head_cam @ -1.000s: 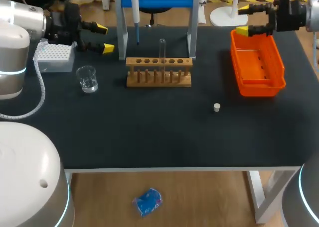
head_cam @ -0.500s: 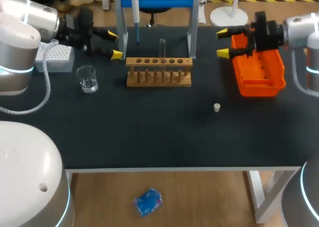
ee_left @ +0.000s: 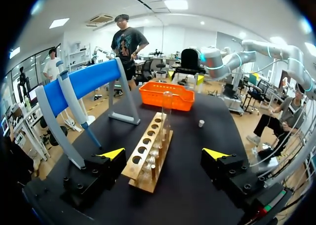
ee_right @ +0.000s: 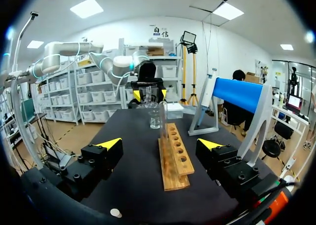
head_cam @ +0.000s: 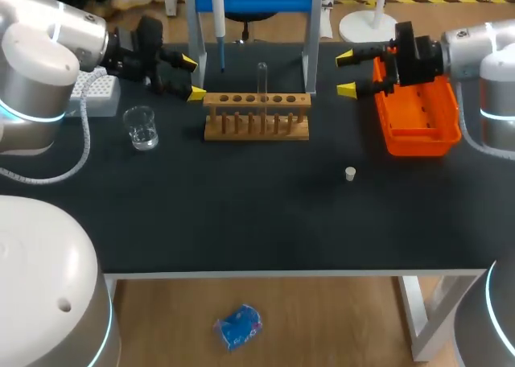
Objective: Invert the test tube, pick up the pipette, mount the tip to pipette, aspirate from beaker and dispense into the tube, eject the tip, return the pipette, and cap with the stopper.
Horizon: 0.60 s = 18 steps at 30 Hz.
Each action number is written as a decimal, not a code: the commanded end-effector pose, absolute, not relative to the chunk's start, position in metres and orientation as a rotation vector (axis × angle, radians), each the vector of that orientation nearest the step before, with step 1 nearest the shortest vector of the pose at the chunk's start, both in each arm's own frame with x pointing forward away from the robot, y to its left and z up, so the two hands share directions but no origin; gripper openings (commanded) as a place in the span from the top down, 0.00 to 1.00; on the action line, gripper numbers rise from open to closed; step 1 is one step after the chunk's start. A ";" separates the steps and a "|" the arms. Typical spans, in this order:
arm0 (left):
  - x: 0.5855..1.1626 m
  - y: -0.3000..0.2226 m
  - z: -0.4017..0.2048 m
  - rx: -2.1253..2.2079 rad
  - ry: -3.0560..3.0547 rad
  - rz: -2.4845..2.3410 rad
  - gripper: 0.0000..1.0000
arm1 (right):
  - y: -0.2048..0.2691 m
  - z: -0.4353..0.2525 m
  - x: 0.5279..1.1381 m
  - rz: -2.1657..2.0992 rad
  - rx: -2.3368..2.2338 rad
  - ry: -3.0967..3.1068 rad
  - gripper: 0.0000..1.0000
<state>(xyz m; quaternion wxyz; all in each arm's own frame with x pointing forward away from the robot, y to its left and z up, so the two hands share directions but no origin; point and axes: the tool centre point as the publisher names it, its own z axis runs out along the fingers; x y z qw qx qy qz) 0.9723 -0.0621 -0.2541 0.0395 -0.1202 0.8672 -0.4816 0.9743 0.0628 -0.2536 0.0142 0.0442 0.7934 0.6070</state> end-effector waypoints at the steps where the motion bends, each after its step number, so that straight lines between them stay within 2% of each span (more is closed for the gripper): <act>1: 0.973 -0.062 -0.254 -0.368 2.661 -1.476 0.00 | 0.063 -0.253 0.975 1.889 0.136 2.472 0.00; 18: 0.977 -0.079 -0.278 -0.375 2.697 -1.494 0.00 | 0.129 -0.292 0.985 2.068 0.095 2.418 0.00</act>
